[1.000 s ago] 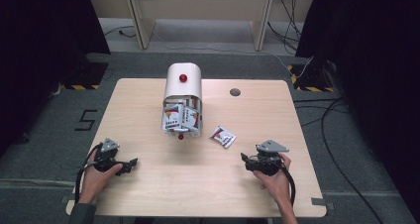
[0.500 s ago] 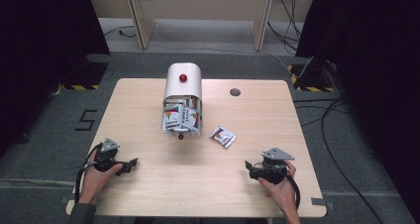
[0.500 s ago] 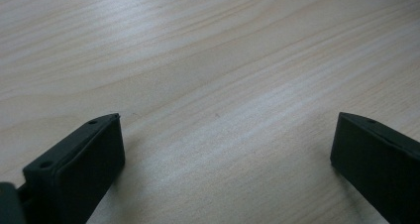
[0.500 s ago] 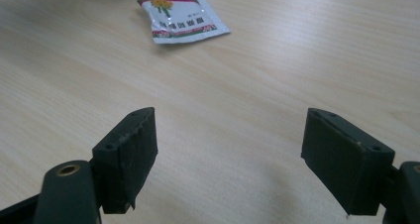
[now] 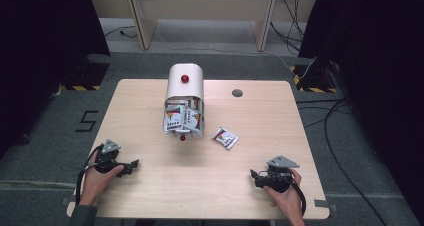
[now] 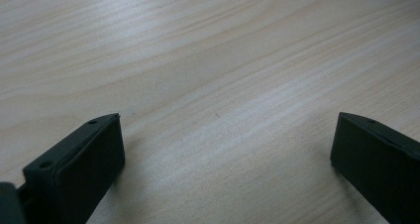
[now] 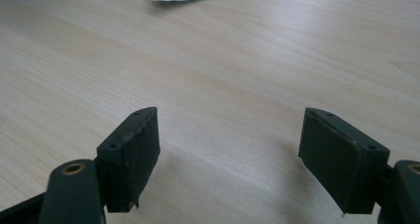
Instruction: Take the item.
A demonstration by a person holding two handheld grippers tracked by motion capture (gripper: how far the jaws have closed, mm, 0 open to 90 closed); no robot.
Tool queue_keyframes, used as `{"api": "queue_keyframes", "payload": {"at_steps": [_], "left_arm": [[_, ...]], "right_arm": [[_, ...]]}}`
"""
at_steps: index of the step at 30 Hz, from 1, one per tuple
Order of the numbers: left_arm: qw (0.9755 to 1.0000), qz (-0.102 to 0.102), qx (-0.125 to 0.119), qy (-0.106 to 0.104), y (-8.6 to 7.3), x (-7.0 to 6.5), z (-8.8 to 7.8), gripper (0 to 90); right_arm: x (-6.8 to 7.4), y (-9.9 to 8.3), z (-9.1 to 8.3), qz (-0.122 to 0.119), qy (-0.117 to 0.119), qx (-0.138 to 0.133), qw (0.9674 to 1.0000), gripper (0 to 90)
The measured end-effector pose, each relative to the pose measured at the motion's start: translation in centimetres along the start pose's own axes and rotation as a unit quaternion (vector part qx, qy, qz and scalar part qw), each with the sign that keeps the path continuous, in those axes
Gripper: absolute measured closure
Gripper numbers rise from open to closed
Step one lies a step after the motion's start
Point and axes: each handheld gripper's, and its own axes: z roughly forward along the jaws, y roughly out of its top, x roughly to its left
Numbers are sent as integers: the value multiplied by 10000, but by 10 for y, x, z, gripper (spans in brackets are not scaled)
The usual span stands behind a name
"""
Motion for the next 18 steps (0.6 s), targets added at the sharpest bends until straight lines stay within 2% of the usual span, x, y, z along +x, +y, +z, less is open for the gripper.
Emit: {"api": "queue_keyframes", "payload": {"at_steps": [2, 6, 9, 18], "left_arm": [[10000, 1, 1, 0, 0, 0, 0, 0], [10000, -1, -1, -1, 0, 0, 0, 0], [10000, 1, -3, 0, 0, 0, 0, 0], [10000, 0, -1, 1, 0, 0, 0, 0]], "right_arm": [[0, -2, 0, 35, 5, 50, 10000, 243], [0, -5, 1, -48, -8, 106, 9999, 245], [3, -6, 0, -124, -110, 151, 9997, 247], [4, -5, 1, -183, -74, 167, 9997, 213]]}}
